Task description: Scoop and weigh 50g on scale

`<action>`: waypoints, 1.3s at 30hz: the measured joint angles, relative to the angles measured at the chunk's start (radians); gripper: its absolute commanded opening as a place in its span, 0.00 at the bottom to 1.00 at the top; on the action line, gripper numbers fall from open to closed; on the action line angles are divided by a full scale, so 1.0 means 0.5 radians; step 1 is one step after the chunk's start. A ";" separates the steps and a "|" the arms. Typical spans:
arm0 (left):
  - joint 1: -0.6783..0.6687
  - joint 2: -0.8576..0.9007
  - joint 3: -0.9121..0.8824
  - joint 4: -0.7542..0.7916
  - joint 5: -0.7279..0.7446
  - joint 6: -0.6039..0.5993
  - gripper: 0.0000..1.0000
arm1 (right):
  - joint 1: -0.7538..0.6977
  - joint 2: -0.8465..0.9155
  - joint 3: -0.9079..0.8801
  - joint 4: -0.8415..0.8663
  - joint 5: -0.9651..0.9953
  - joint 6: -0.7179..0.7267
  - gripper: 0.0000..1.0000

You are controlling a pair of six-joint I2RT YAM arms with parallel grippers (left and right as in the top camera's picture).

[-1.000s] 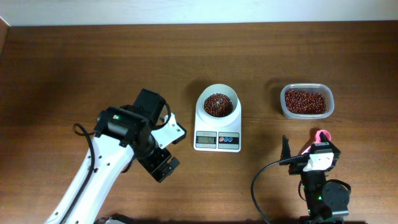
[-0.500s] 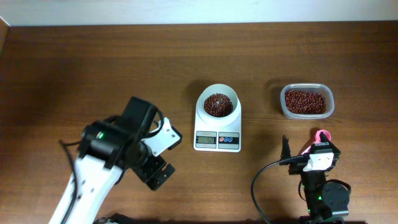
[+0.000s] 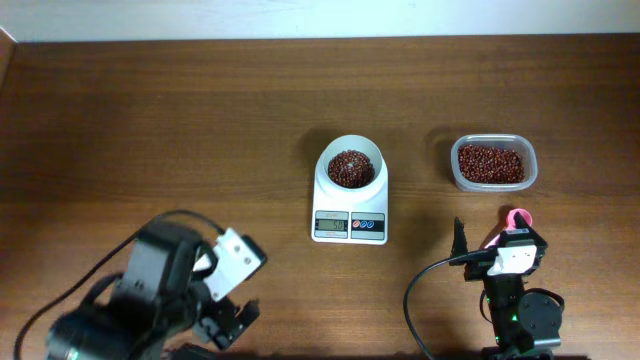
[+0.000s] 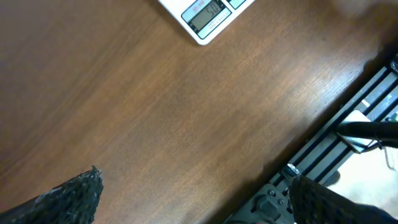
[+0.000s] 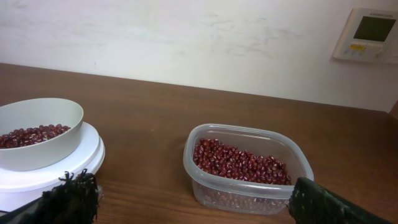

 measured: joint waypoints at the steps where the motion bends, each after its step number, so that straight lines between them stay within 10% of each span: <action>1: 0.000 -0.053 -0.026 0.011 0.000 -0.002 0.99 | 0.000 0.000 0.000 0.000 0.000 0.000 0.99; 39: 0.604 -1.212 -0.118 0.088 -0.067 -0.005 0.99 | 0.000 0.000 0.000 0.000 0.000 -0.001 0.99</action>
